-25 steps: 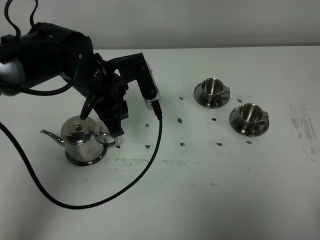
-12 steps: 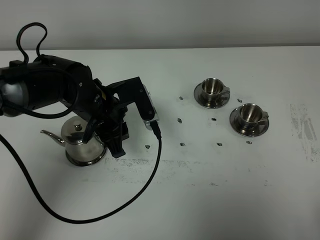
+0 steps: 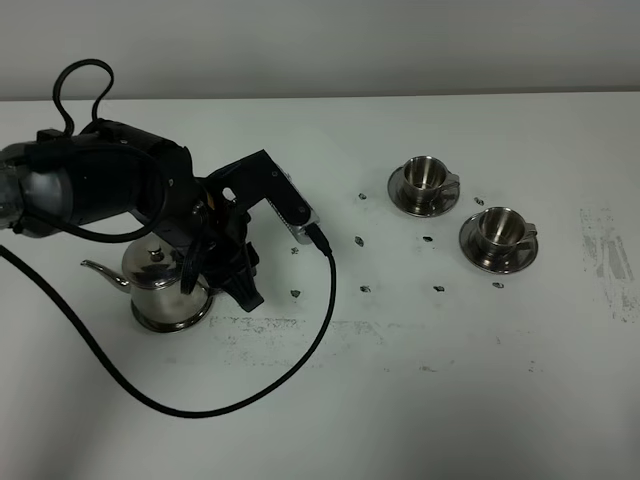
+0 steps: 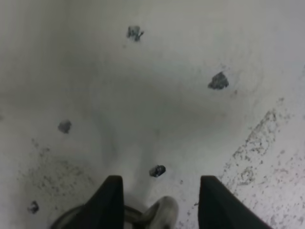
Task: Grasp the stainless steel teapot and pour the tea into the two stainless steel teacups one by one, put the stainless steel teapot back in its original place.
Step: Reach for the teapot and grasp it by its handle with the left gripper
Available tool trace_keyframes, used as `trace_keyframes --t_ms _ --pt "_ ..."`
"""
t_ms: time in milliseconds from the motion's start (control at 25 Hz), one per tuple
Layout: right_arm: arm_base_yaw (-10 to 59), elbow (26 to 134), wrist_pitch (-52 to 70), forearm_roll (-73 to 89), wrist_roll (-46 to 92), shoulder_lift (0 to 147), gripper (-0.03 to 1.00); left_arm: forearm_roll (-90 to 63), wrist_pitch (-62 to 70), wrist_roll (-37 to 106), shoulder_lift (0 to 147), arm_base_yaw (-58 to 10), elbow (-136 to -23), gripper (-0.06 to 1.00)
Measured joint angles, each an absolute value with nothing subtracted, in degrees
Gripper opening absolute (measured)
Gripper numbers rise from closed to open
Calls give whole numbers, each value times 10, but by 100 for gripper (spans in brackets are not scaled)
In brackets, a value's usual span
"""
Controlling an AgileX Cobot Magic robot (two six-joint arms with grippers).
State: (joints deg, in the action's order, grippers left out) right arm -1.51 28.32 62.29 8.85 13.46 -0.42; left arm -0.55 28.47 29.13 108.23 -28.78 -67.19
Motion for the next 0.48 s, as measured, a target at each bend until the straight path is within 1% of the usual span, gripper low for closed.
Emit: trace_keyframes --t_ms 160,480 --pt "-15 283 623 88 135 -4 42 0 287 255 1083 -288 -672 36" --pt "-15 283 623 88 135 -4 42 0 326 248 1083 -288 -672 36"
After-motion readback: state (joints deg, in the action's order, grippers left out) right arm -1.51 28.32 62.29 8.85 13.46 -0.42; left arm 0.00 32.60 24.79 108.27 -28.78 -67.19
